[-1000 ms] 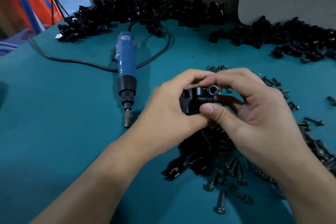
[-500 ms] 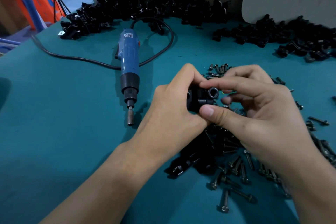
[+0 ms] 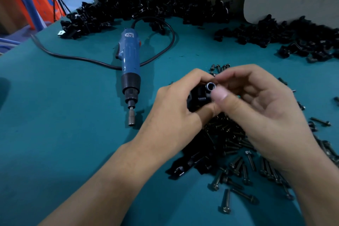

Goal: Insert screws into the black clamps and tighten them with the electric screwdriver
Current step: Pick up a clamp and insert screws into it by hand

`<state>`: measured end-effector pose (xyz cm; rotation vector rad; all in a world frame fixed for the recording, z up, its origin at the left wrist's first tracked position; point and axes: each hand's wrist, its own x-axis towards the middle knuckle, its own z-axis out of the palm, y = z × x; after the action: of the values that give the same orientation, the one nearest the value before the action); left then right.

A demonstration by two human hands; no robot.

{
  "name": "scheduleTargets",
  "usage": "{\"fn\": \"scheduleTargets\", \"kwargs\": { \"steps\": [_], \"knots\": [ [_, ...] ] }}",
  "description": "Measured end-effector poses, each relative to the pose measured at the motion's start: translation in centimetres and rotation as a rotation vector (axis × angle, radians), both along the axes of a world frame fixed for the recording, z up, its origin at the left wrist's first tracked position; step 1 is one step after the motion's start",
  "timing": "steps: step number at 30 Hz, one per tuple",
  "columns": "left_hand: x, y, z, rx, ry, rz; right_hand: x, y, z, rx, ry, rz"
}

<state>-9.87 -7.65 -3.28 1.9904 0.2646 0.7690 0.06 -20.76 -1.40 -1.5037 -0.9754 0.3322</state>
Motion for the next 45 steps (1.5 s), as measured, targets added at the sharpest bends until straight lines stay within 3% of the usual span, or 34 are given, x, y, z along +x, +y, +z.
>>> {"fn": "scheduleTargets", "kwargs": {
  "steps": [4, 6, 9, 19, 24, 29, 45],
  "knots": [
    [0.0, 0.2, -0.1, -0.023, 0.014, 0.051, 0.9, -0.5, 0.1, -0.139, -0.147, -0.304],
    [0.0, 0.3, -0.3, -0.018, 0.018, 0.065, 1.7, -1.0, -0.1, -0.43, -0.285, -0.339],
    [0.1, 0.4, -0.5, -0.019, 0.032, 0.07, 1.5, -1.1, 0.0, -0.826, -0.463, -0.212],
    [0.0, 0.4, -0.7, -0.013, 0.06, 0.074, 1.4, -1.3, 0.8, -0.71, -0.353, -0.24],
    [0.0, 0.4, -0.8, -0.03, 0.071, 0.069, 2.9, -4.3, 1.6, -0.983, -0.374, -0.335],
    [0.1, 0.3, -1.0, -0.027, 0.086, 0.076, 3.9, -6.9, 2.2, -1.109, -0.244, -0.138],
    [0.1, 0.2, -1.2, -0.023, 0.126, 0.093, 3.9, -6.3, 2.1, -0.836, -0.314, -0.325]
  ]
}}
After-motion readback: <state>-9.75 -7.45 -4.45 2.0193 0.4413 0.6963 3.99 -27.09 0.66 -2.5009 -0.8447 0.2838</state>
